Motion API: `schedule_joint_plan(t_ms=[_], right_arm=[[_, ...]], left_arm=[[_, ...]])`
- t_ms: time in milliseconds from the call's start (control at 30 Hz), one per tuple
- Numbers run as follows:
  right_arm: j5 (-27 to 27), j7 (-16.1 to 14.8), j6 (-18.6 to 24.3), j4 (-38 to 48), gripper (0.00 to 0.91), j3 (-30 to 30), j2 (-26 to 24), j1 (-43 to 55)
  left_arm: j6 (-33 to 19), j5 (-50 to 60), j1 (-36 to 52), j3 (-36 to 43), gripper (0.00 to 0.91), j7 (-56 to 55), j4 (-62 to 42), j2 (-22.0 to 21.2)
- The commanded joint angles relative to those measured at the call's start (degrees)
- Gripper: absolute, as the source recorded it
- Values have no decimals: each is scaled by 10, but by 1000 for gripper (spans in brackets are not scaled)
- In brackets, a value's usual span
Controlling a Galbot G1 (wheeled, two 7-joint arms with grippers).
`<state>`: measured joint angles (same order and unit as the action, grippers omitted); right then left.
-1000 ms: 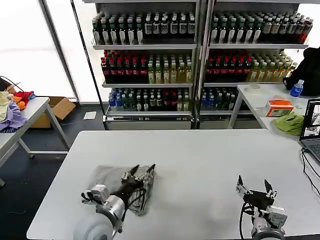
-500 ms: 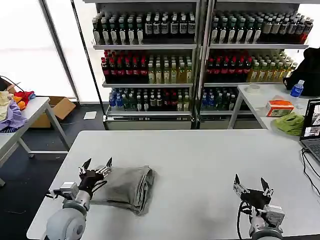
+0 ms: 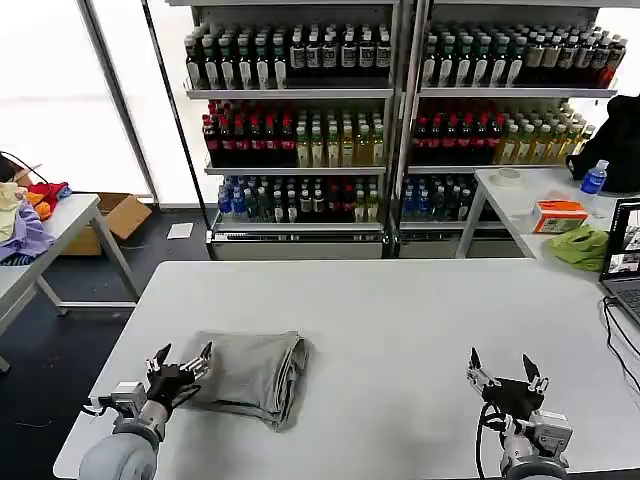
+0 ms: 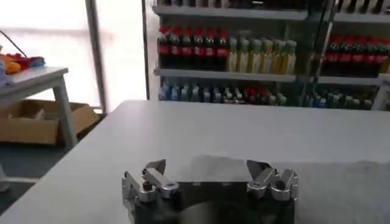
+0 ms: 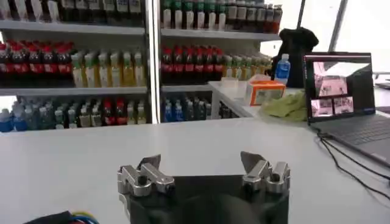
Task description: Fold and organize the clothes.
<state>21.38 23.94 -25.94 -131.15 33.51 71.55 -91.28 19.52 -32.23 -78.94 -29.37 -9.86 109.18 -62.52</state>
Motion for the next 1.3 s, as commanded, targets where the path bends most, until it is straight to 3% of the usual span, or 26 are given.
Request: schedule_joint_plan(t_ms=[33,100,133,167,200,700,867,1167,1300], right_arm=[[0,0,0,-2,907,-1,0,-1],[1,0,0,-2,907,-1,0,-2],[0,0,0,-2,907,-1,0,-2],[1,0,0,-3,907,0,0,-2],[1,0,0,-3,907,1,-1,-2],[9,1,2,-5,907,5,-5,0],[10,3,1,-5,907,5,-8,4],[14,3,-2,7,907,-6,-12,23],[17,4,1,18,907,-13,-10,33]], left_arm=[[22,-31,-11,-9,856,22,-17,0],[22,-34,-9,-9,836,27,-24,-2],[23,-38,-7,-9,675,28,-28,-3],[24,-48,-7,-9,171,30,-31,-3],[24,-49,-8,-10,20,32,-31,-3],[20,-51,-20,-11,0,38,-22,-10],[17,-63,-10,-66,0,4,-15,-5],[15,-95,-19,-264,0,13,-21,99],[16,-88,-27,-288,0,13,-9,130]])
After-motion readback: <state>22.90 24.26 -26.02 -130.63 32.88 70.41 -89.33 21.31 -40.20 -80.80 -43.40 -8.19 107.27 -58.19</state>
